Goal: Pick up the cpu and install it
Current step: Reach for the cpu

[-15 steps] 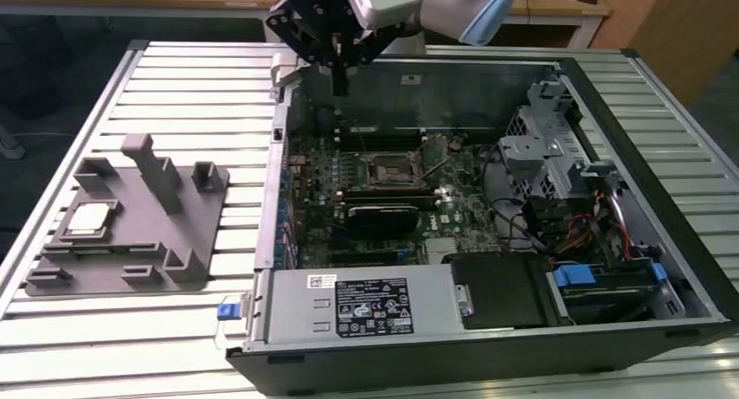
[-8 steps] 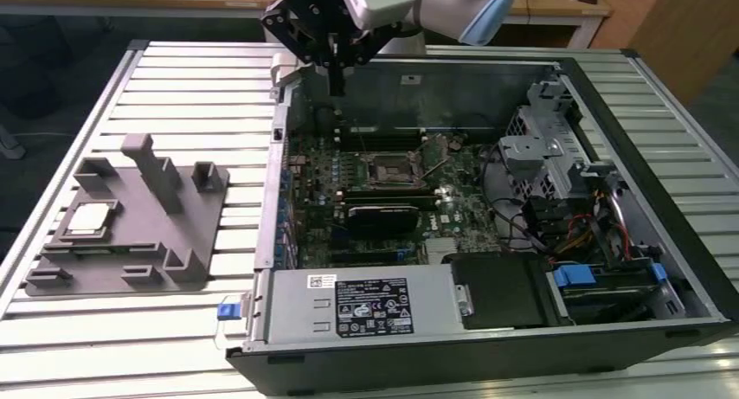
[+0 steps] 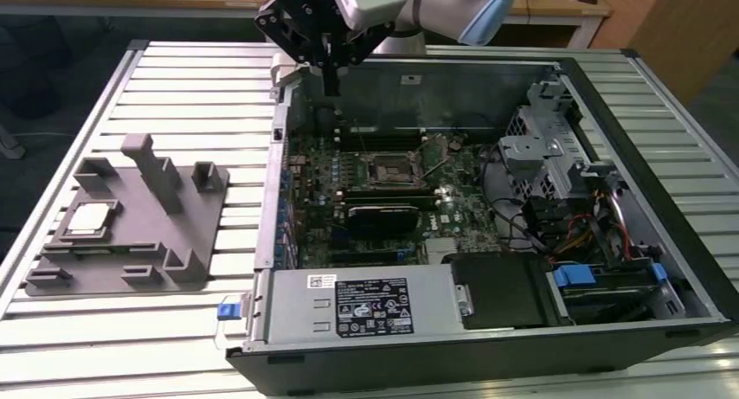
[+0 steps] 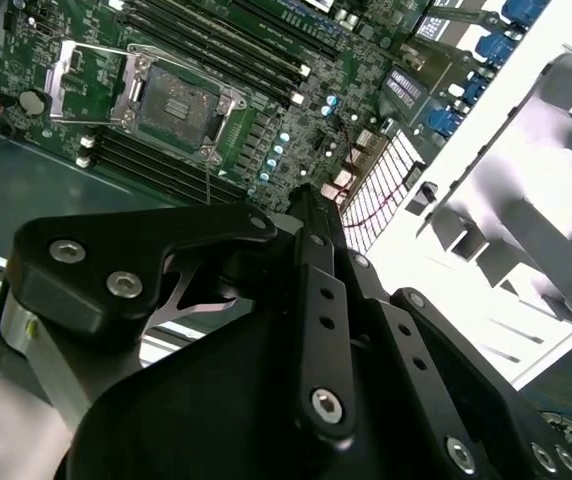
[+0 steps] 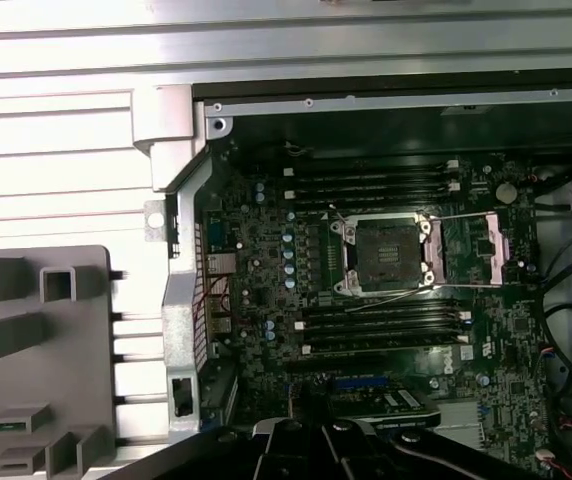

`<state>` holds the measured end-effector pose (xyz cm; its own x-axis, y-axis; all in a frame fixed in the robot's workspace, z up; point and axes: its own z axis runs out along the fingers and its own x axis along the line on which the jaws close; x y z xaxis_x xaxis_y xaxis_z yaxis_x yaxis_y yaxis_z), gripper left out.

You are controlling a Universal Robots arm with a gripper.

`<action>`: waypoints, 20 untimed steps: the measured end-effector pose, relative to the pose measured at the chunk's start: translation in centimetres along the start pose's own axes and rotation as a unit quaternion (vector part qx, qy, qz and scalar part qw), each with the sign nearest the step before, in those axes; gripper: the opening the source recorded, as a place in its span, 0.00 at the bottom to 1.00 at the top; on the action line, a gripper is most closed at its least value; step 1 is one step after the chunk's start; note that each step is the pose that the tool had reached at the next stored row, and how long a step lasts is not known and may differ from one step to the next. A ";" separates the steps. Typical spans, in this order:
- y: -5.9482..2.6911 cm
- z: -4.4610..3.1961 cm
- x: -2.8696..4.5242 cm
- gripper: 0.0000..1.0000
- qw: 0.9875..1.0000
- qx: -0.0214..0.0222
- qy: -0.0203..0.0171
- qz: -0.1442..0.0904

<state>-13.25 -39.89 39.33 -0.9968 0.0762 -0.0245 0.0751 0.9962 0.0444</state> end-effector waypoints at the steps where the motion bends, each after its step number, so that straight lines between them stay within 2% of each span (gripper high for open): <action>1: -0.01 0.00 0.09 0.11 1.000 0.000 0.000 0.000; 20: -0.14 -0.05 1.88 0.11 1.000 0.000 0.000 0.000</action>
<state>-15.14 -39.89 39.33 -0.9968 0.0762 -0.0252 0.0751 0.9962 0.0445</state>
